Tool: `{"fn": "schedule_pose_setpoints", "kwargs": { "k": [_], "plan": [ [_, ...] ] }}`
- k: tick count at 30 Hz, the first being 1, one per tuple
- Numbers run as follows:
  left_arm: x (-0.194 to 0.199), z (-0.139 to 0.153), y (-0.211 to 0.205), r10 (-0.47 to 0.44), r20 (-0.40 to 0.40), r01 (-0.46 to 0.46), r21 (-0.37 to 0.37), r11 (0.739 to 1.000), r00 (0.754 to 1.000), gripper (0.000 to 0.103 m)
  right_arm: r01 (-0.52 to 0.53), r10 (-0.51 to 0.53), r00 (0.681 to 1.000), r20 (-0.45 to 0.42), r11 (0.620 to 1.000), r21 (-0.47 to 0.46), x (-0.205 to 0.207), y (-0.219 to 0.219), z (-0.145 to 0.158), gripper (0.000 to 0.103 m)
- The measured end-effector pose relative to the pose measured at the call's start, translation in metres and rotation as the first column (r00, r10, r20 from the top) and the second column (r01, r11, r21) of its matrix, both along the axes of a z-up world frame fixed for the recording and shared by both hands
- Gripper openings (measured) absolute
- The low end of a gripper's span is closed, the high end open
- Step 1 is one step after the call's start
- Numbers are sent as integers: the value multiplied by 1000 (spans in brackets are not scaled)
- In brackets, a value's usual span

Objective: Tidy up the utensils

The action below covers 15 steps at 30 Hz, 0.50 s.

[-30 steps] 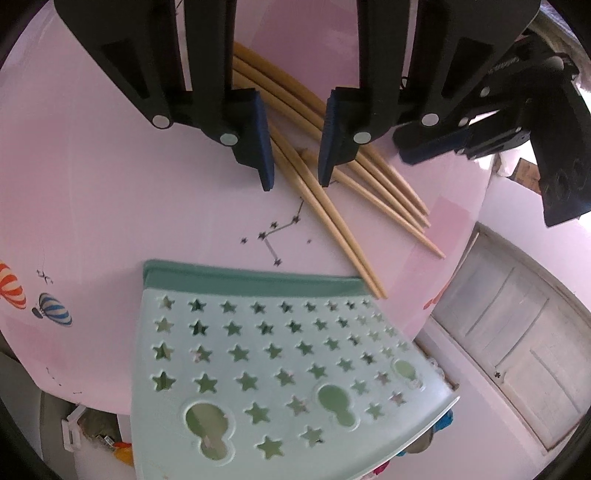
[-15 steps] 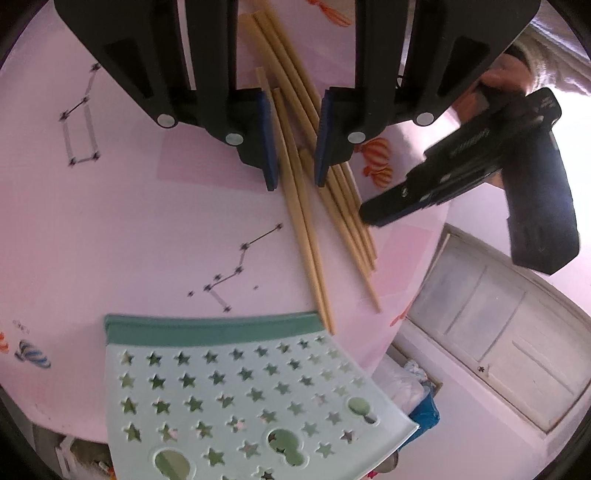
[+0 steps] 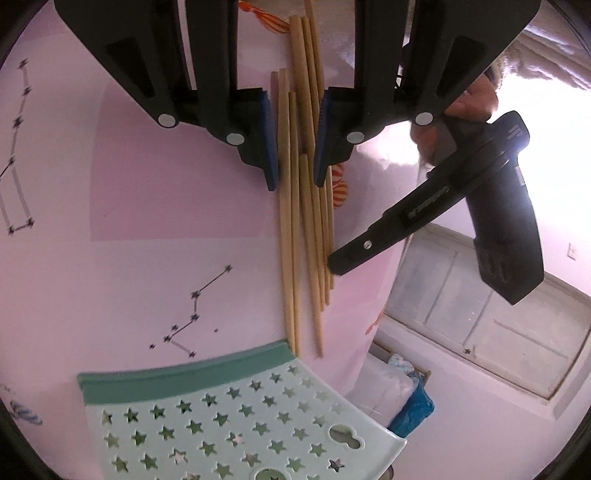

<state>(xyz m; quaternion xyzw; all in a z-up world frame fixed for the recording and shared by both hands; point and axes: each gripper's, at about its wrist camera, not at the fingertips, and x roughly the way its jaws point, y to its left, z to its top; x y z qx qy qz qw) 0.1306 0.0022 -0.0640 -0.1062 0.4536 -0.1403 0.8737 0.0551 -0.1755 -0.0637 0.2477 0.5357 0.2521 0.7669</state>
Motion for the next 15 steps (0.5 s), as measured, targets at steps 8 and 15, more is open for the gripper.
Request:
{"fn": "schedule_pose_setpoints", "kwargs": {
  "k": [8,15],
  "plan": [
    [7,-2,-3,-25,28,25,3,1000,999,16,14,-14,1000,-15,999,31,-1,2,-5,20],
    [14,1,3,-23,48,23,1,1000,999,16,40,-40,999,-7,999,-2,-1,-5,-3,16]
  ]
}}
